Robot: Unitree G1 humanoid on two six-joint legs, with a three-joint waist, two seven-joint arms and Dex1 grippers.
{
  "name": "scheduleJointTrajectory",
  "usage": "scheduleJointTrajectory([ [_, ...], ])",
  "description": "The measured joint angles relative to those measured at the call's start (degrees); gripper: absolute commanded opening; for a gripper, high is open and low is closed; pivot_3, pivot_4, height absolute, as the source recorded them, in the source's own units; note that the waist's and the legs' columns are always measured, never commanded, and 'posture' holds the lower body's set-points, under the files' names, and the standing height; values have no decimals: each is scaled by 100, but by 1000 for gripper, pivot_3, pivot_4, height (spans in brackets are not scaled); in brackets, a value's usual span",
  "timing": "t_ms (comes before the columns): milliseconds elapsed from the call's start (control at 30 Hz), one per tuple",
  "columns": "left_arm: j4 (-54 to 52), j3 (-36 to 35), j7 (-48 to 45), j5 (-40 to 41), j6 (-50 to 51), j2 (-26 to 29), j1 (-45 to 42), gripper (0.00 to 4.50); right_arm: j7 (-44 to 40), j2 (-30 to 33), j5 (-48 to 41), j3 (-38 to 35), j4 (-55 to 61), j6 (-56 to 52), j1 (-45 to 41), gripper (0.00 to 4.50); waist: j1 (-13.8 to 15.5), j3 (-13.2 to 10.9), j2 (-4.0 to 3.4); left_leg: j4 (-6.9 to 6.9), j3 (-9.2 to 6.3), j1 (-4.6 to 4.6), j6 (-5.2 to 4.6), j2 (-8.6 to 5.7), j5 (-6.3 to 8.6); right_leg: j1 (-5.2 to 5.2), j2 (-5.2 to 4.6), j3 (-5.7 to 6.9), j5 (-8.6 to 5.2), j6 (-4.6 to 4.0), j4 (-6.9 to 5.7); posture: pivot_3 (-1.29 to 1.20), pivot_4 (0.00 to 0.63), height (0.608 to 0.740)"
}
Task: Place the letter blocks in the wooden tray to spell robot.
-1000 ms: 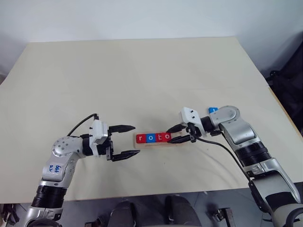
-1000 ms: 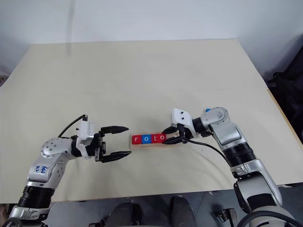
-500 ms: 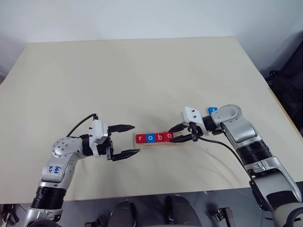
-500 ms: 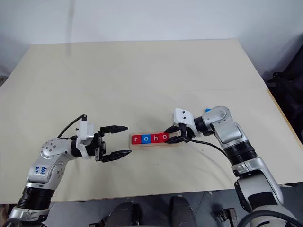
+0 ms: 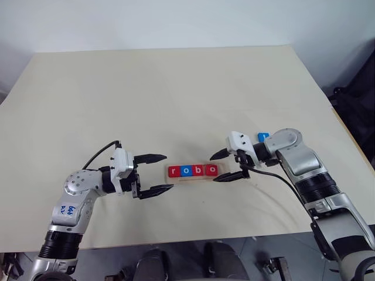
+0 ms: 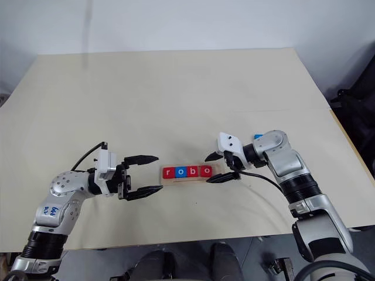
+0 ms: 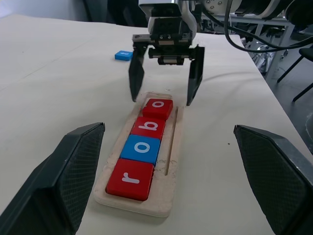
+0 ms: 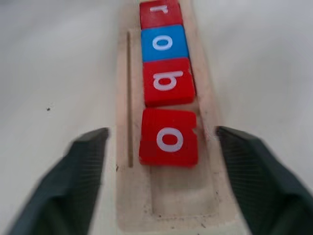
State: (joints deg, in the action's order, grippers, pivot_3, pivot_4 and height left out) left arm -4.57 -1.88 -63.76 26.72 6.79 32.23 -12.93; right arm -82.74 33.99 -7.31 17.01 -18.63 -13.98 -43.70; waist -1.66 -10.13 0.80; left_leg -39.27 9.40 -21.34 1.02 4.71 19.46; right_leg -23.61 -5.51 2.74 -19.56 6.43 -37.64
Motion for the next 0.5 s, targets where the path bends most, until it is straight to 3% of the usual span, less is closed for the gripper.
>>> scheduleJointTrajectory([
  [233,0,4,1,0,-1,-13,0,4500,119,115,-390,-405,409,-227,124,4466,8,0,0,0,-1,0,0,-1,0,1,-1,0,0,0,0,0,150,740],
  [367,1,7,-4,0,-2,-13,1,4500,130,378,-574,-478,925,-759,355,3560,9,0,0,0,-4,0,0,-1,0,1,-2,0,0,0,0,0,150,740],
  [500,6,11,-9,-1,-5,-15,-1,4500,145,604,-608,-448,1489,-981,843,2140,11,0,1,1,-4,0,0,-2,0,1,-2,0,0,0,3,0,150,740],
])
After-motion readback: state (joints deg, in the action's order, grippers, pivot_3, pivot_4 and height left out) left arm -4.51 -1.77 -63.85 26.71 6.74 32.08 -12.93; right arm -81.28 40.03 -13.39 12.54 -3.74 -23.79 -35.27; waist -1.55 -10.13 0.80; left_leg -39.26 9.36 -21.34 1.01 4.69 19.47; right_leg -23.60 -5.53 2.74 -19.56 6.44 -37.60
